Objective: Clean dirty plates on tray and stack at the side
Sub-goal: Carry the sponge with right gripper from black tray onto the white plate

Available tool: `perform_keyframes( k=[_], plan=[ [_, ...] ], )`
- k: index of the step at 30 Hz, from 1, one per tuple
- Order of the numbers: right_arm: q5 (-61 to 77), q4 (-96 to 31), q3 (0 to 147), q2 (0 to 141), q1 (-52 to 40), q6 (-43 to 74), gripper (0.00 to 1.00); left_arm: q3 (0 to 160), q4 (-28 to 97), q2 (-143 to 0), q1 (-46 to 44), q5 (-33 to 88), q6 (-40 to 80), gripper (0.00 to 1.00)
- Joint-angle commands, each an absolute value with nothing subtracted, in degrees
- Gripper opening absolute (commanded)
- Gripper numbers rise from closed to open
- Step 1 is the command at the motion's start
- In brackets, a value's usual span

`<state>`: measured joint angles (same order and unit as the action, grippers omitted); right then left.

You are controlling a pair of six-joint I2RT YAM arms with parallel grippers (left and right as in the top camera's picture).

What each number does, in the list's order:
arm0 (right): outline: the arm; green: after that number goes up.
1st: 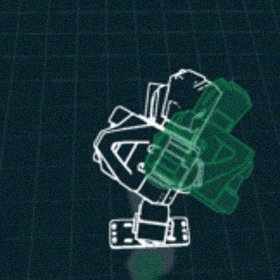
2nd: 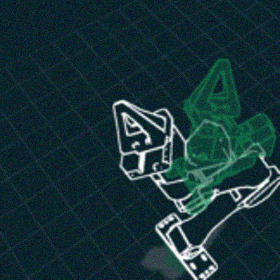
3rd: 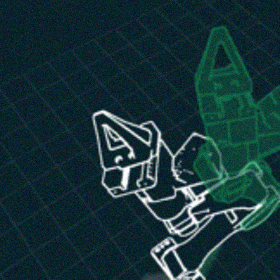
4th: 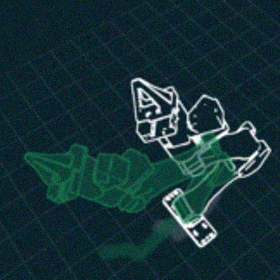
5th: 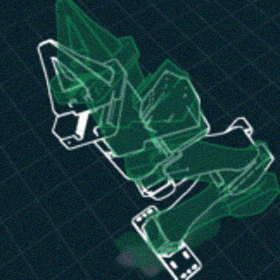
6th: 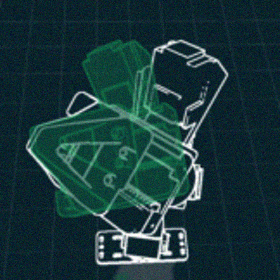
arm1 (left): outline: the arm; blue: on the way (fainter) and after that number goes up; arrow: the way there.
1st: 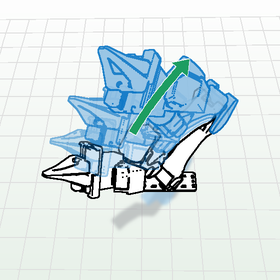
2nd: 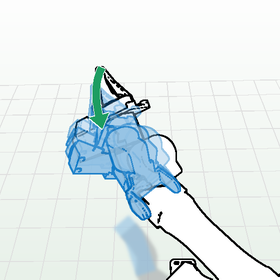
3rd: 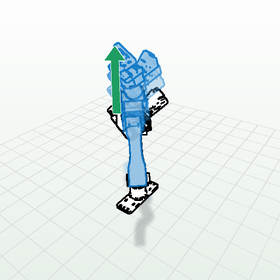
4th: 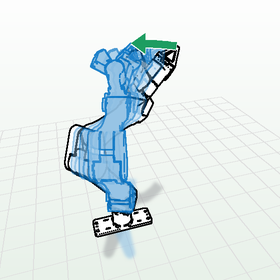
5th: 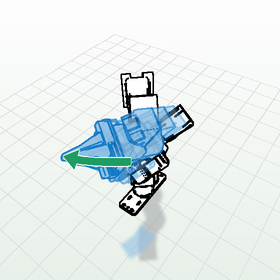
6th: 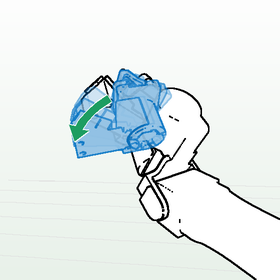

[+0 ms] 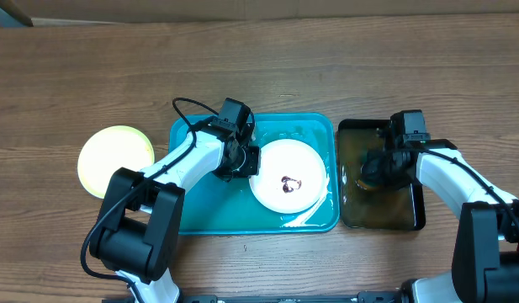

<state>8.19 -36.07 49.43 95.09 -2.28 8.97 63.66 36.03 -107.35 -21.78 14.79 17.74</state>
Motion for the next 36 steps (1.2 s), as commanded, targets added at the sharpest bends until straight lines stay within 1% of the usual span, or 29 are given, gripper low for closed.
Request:
perform_keyframes(
  k=[1,9,13,19,23,29,36],
  plan=[
    [9.2,-38.0,52.6,94.1,-2.2,8.8,0.04,62.0,37.5,-108.9,-22.1,11.9,18.5,0.04],
    [13.7,-56.3,67.6,93.6,-3.0,8.7,0.04,62.0,37.5,-108.9,-22.1,11.9,18.5,0.04],
    [14.5,-61.5,72.8,93.3,-5.9,8.7,0.04,62.0,37.5,-108.9,-22.1,12.1,18.5,0.04],
    [16.2,-59.5,73.2,93.4,-16.6,9.3,0.04,62.0,37.5,-108.9,-22.1,13.4,18.5,0.04],
    [14.5,-55.5,72.2,93.7,-23.1,15.3,0.04,62.0,37.5,-108.9,-22.1,13.5,18.5,0.04],
    [14.4,-50.5,70.6,96.7,-29.7,20.8,0.04,62.0,37.5,-108.9,-22.1,13.6,18.5,0.04],
    [14.4,-48.1,70.5,102.3,-34.7,21.3,0.04,62.0,37.5,-108.9,-22.1,13.6,18.5,0.04]
  ],
)
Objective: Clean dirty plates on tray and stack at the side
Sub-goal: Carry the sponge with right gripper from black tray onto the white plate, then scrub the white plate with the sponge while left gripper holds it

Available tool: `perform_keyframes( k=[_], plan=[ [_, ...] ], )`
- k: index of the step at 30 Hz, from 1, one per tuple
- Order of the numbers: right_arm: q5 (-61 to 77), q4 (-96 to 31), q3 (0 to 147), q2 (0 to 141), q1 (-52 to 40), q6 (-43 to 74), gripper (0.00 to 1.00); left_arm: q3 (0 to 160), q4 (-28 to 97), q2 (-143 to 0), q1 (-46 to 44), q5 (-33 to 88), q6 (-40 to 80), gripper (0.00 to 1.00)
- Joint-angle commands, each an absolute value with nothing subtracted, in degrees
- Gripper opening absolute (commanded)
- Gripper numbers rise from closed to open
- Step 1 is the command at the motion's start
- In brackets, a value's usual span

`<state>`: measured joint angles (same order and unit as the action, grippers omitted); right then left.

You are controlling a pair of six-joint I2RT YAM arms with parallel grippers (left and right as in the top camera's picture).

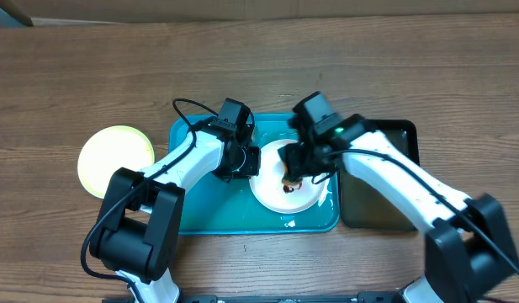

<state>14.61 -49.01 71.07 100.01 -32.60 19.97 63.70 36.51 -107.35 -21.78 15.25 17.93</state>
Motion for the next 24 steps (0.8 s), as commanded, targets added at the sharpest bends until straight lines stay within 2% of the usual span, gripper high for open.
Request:
perform_keyframes(
  k=[1,9,24],
  plan=[
    [13.8,-48.0,70.5,103.1,-35.4,21.3,0.04,62.0,37.5,-108.9,-22.1,13.6,18.5,0.04],
    [6.3,-47.9,70.5,107.4,-36.9,27.4,0.04,62.0,37.6,-108.9,-22.1,13.6,18.5,0.04],
    [5.0,-46.3,70.5,114.1,-36.6,27.6,0.04,62.0,37.7,-108.9,-22.1,13.6,18.5,0.04]
  ],
)
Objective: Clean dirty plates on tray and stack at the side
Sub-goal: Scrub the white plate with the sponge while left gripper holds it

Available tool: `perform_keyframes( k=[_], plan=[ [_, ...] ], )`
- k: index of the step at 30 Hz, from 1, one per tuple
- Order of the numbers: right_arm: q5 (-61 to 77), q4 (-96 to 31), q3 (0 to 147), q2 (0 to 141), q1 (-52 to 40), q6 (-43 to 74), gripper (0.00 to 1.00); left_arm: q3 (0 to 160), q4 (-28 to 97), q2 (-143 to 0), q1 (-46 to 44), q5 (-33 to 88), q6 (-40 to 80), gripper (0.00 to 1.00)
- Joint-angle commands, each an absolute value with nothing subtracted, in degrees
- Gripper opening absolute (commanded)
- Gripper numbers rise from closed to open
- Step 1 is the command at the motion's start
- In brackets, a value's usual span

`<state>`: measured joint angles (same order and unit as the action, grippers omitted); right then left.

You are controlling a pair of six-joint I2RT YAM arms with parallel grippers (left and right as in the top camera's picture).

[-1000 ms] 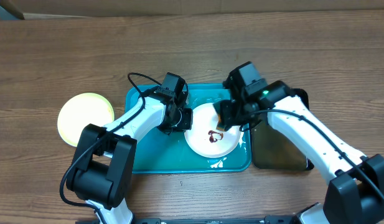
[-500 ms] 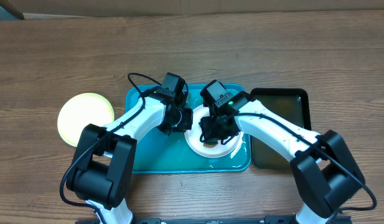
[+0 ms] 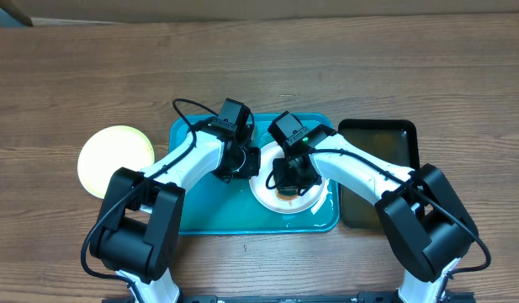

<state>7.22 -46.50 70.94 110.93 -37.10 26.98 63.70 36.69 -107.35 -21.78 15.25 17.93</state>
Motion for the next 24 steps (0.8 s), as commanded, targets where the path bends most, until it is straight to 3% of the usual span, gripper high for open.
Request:
perform_keyframes(
  k=[1,13,19,24],
  plan=[
    [4.4,-46.4,70.5,114.1,-36.1,27.8,0.04,62.0,37.7,-108.9,-22.1,13.6,18.5,0.04],
    [2.9,-54.9,71.5,113.7,-28.3,26.3,0.04,62.0,37.7,-108.9,-22.1,13.5,18.5,0.04],
    [16.4,-53.0,71.5,113.7,-33.5,22.4,0.04,62.0,37.6,-108.9,-22.1,13.3,18.5,0.04],
    [16.1,-45.9,71.5,113.7,-40.4,22.7,0.04,62.0,37.7,-108.9,-22.1,13.3,18.5,0.04]
  ],
)
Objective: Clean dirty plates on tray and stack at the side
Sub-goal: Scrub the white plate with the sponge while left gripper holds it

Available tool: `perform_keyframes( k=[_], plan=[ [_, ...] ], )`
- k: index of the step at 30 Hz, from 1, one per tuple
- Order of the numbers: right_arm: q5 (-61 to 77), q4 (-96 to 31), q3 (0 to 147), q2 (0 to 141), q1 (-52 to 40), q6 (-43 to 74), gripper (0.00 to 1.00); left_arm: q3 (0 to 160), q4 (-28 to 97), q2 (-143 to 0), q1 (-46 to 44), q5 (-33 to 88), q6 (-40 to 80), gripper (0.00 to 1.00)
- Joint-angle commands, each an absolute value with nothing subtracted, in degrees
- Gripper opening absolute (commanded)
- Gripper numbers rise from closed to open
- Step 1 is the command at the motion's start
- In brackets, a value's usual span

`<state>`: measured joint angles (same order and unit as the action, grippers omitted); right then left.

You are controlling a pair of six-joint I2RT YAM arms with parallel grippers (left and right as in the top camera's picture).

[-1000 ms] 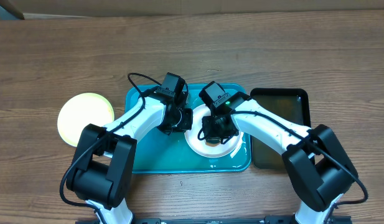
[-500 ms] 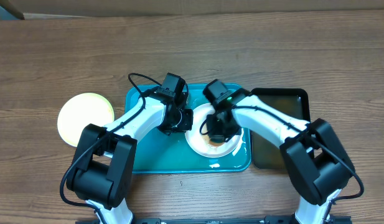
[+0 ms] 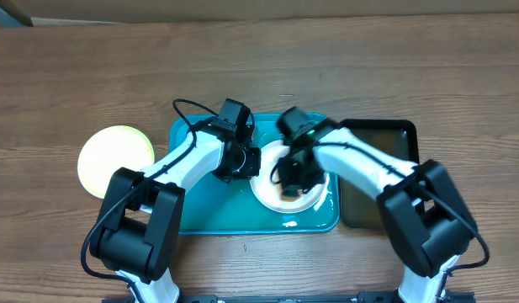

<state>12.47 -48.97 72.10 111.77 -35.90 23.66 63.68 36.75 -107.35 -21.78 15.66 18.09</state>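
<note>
In the overhead view a white plate [image 3: 308, 195] lies in the right half of the blue tray [image 3: 200, 215]. My left gripper [image 3: 249, 162] sits at the plate's left rim and appears shut on it. My right gripper [image 3: 291, 177] is pressed down over the middle of the plate and hides the dark stain. A small brownish patch [image 3: 287, 193] shows just below its fingers. Whether its jaws hold anything cannot be seen from above. A clean yellow-green plate [image 3: 116, 159] lies on the table left of the tray.
A dark rectangular tub [image 3: 385, 181] of brownish water stands right of the tray, touching it. The right arm reaches across the tub's near-left corner. A black cable loops from the left wrist above the tray. Wood table all around.
My right gripper has shifted slightly right and up over the white plate's middle, and its arm now arches higher. The left gripper, the plate and the tray are where they were.
At first my right gripper was down in the dark tub and the plate showed a dark stain. Then it was over the plate's middle, covering the stain, and it has stayed there with small shifts. My left gripper stayed at the plate's left rim throughout.
</note>
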Motion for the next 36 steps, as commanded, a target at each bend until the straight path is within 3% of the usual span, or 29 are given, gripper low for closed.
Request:
perform_keyframes(
  k=[1,9,20,28,36],
  plan=[
    [15.5,-45.2,71.5,113.7,-40.9,22.8,0.04,62.0,37.7,-108.9,-22.1,13.3,18.5,0.04],
    [3.4,-43.2,71.5,113.7,-38.2,27.0,0.04,62.0,37.7,-108.9,-22.1,13.4,18.5,0.04],
    [2.7,-48.9,71.5,113.7,-27.9,27.1,0.04,62.0,38.0,-108.9,-22.1,13.4,18.5,0.04],
    [4.4,-56.0,71.3,113.7,-28.9,28.4,0.04,62.0,37.9,-108.9,-22.1,13.4,18.5,0.04],
    [12.6,-51.3,71.3,113.7,-35.3,26.4,0.04,62.0,37.9,-108.9,-22.1,13.4,18.5,0.04]
  ],
)
